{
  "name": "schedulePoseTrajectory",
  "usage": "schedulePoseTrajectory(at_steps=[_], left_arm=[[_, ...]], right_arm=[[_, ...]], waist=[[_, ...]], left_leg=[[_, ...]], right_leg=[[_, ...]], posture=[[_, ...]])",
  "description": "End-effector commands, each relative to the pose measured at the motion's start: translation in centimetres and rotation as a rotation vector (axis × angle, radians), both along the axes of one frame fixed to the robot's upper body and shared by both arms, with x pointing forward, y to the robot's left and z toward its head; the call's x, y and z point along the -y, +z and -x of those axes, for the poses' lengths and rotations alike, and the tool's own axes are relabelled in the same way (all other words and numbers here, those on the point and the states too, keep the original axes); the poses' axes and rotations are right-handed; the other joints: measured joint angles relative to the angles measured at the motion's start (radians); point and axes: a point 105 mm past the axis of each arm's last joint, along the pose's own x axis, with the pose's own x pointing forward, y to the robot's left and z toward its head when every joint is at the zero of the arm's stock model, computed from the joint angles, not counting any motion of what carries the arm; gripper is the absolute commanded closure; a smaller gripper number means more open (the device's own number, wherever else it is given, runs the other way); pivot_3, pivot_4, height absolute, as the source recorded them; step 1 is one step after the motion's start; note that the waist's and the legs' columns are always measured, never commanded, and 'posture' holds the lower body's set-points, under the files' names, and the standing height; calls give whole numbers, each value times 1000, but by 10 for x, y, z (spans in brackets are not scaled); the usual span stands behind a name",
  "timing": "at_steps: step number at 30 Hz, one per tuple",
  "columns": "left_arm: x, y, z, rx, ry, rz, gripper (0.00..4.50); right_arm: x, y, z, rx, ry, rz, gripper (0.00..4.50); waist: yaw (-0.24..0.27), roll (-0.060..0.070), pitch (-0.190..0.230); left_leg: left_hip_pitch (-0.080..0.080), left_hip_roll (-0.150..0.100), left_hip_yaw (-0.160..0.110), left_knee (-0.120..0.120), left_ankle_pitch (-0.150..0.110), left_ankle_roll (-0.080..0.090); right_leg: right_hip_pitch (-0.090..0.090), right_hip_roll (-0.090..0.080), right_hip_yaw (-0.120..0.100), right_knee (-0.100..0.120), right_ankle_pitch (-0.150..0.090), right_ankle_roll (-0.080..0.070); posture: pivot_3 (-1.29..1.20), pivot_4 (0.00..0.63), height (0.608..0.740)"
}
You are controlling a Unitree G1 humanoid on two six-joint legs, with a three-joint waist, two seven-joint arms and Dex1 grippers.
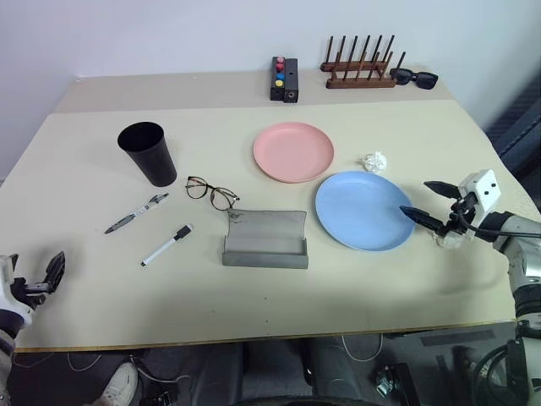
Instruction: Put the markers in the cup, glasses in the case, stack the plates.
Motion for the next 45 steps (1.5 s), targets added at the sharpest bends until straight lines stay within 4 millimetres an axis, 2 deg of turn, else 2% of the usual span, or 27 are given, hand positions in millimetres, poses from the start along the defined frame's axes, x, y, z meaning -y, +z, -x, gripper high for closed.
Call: schedulePoseTrajectory(at_steps=[1, 7, 12, 19, 25, 26, 27, 28, 30, 31, 34, 36, 40, 45], left_arm=[[-7, 11, 5, 41, 29, -37, 669], [-8, 12, 6, 48, 32, -37, 669], [-1, 12, 2, 49, 9, -33, 669], [17, 11, -17, 50, -61, -25, 669], [36, 17, -42, 31, -200, -18, 669], [44, 19, -46, 19, -246, -14, 669], [53, 21, -50, 10, -295, -9, 121], [66, 25, -53, 3, -359, -2, 31], [86, 31, -59, -16, -457, 13, 31], [91, 33, -59, -26, -481, 17, 31], [119, 20, -63, -217, -632, -70, 31], [130, 14, -65, -300, -696, -114, 31], [144, 12, -76, -370, -757, -125, 31], [158, 5, -89, -457, -790, -154, 31]], right_arm=[[-12, 16, -6, 54, 17, -13, 0], [-25, 24, -8, 67, 37, -17, 0], [-35, 30, -8, 81, 54, -12, 0], [-57, 32, -9, 111, 68, -31, 0], [-78, 42, 3, 149, 105, -44, 0], [-84, 43, 6, 153, 122, -45, 0], [-90, 45, 8, 155, 139, -45, 0], [-98, 46, 11, 159, 163, -48, 0], [-115, 49, 15, 156, 218, -59, 0], [-121, 50, 17, 153, 236, -64, 0], [-170, 44, 41, 87, 447, -74, 0], [-195, 36, 59, 45, 565, -73, 0], [-228, 22, 81, -12, 677, -108, 0], [-254, 12, 97, -62, 742, -162, 0]], waist=[[0, 0, 0], [1, 0, 0], [1, 0, 0], [2, 0, 0], [4, 0, 0], [3, 0, 0], [2, 0, 0], [0, 0, 0], [0, 0, 0], [0, 0, 0], [-1, 0, 0], [0, 0, 0], [2, 0, 0], [3, 0, 0]], left_leg=[[0, 0, 0, 0, 0, 0], [0, 0, 0, 0, 0, 0], [0, 0, 0, 0, 0, 0], [0, 0, 0, 0, 0, 0], [0, 0, 0, 0, 0, 0], [0, 0, 0, 0, 0, 0], [0, 0, 0, 0, 0, 0], [0, 0, 0, 0, 0, 0], [0, 0, 0, 0, 0, 0], [0, 0, 0, 0, 0, 0], [0, 0, -1, 0, 0, 0], [0, 0, -1, -1, 0, 0], [-1, 0, -1, -1, 0, 0], [-1, 0, -1, 1, 0, 0]], right_leg=[[0, 0, 0, 0, 0, 0], [0, 0, 0, 0, 2, -3], [0, 0, 0, 0, 2, -3], [0, 0, 0, 0, 2, -3], [0, 0, 0, 1, 2, -3], [0, 0, 0, 1, 2, -3], [0, 0, 0, 1, 2, -3], [0, 0, 0, 1, 2, -3], [0, 0, 0, 1, 2, -3], [0, 0, 0, 1, 2, -3], [-1, 0, 0, 2, 2, -3], [-1, 1, 0, 2, 2, -3], [-2, 1, 0, 2, 1, -2], [-2, 1, 0, 3, 0, 0]], posture=[[0, 150, 739], [0, 150, 739], [0, 150, 739], [0, 150, 739], [0, 150, 739], [0, 150, 739], [0, 150, 739], [0, 150, 739], [0, 150, 739], [0, 150, 739], [0, 150, 739], [0, 150, 739], [0, 150, 739], [0, 150, 739]])
